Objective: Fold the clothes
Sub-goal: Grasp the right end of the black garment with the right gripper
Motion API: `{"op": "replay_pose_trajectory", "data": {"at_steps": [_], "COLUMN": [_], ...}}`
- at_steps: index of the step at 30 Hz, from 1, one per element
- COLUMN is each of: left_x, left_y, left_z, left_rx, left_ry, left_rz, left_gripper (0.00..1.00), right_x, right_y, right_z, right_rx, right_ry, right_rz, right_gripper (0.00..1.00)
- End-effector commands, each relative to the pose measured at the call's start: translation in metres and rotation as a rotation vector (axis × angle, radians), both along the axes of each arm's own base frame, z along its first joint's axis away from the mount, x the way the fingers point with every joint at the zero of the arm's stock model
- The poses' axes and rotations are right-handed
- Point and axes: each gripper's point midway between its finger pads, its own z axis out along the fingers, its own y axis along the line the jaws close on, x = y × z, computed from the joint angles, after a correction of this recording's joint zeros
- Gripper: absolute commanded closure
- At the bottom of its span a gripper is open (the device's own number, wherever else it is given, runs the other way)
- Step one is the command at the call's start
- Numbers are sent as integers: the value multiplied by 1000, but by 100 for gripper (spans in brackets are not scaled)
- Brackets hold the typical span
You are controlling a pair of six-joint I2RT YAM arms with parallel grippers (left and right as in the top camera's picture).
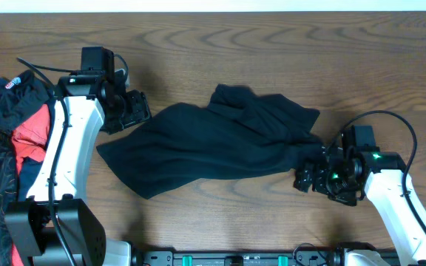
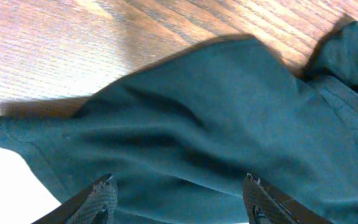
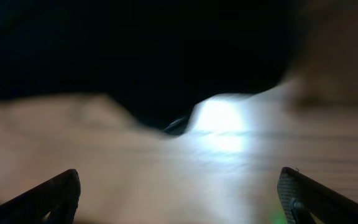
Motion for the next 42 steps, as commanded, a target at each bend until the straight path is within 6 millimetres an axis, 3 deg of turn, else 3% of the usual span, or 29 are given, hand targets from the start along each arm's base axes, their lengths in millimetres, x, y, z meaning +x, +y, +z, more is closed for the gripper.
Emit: {"op": "replay_pose_trajectory", "data": {"at_steps": [1, 5, 10, 14, 17, 20, 21, 22, 26, 28, 30, 33, 38, 42], "left_x": [0, 1, -5, -15, -21, -24, -24, -24, -24, -24, -24, -24, -24, -24], "left_y": [-7, -7, -7, -8, -8, -8, -8, -9, -9, -9, -9, -9, -9, -9], "left_z": [2, 2, -1, -15, -27, -32, -32, -32, -32, -32, -32, -32, -32, -32], "left_rx": [-34, -33, -26, -28, -30, -34, -34, -34, -34, -34, -34, -34, -34, -34], "left_ry": [-13, -19, -3, 34, 54, 63, 65, 65, 65, 65, 65, 65, 65, 64], "left_rz": [-29, -43, -69, -73, -73, -73, -73, -73, -73, -73, -73, -73, -73, -73], "left_gripper": [34, 34, 34, 33, 34, 33, 33, 34, 33, 33, 34, 34, 33, 34], "right_x": [11, 23, 23, 12, 12, 22, 31, 33, 53, 56, 56, 54, 67, 88], "right_y": [-26, -7, -19, -19, -19, -15, -12, -11, -3, -1, -1, -1, -1, 1], "right_z": [-5, -1, -10, -17, -19, -18, -16, -15, -12, -17, -25, -36, -37, -16], "right_rx": [-159, -43, -119, -117, -116, -98, -78, -71, -24, -14, -15, -16, -9, 0], "right_ry": [-37, -75, -95, -49, -52, -96, -132, -144, -228, -231, -212, -175, -205, -258], "right_rz": [-44, -81, -34, -35, -34, -34, -34, -34, -29, -27, -27, -27, -57, -46], "right_gripper": [1, 1, 11, 8, 16, 21, 29, 30, 25, 27, 39, 99, 99, 99]}}
